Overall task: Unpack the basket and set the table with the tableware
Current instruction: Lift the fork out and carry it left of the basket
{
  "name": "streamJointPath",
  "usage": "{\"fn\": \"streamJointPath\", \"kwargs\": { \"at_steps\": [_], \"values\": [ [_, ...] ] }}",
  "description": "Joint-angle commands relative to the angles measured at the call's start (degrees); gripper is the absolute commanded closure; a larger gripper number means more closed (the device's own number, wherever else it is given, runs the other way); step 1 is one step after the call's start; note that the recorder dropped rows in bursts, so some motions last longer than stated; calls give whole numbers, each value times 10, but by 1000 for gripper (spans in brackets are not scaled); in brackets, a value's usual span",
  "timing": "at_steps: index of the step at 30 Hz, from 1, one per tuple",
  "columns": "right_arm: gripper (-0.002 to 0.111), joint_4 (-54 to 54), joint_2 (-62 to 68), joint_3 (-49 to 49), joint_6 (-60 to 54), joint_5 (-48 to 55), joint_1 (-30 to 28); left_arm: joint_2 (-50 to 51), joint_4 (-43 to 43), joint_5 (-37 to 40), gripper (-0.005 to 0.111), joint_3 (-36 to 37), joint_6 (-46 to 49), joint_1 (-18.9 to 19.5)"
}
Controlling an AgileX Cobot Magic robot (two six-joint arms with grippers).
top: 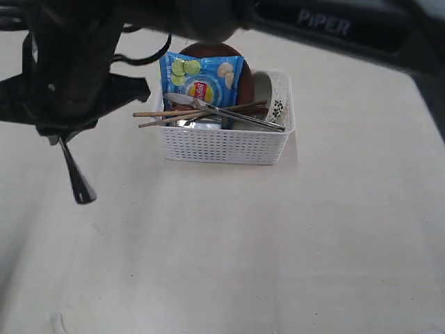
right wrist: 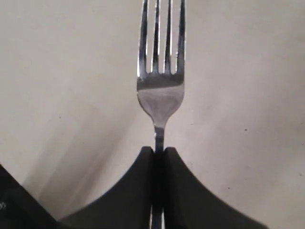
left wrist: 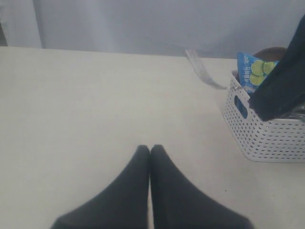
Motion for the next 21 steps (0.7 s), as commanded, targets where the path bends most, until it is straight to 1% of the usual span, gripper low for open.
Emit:
{"fn": "streamJointPath", "kwargs": {
  "at_steps": [1, 4, 6, 11, 14, 18, 21],
  "values": [
    [109, -54, 26, 40, 124, -32, 12, -2, 1, -1, 107, 2, 2, -3],
    [109, -78, 37, 79, 187, -40, 12, -2, 1, -1, 107, 2, 2, -3],
    [109, -99, 39, 111, 237, -58, 12, -2, 1, -1, 107, 2, 2, -3],
    [109, -115, 41, 167, 316, -118, 12, -2, 1, -1, 107, 2, 2, -3],
    [109, -142, 41, 182, 363, -136, 12, -2, 1, -1, 107, 2, 2, -3],
    [109, -207, 43, 184, 423, -113, 12, -2, 1, -1, 107, 2, 2, -3],
    [109, -243, 46, 184, 439, -109, 12, -2, 1, -1, 107, 2, 2, -3]
  ]
}}
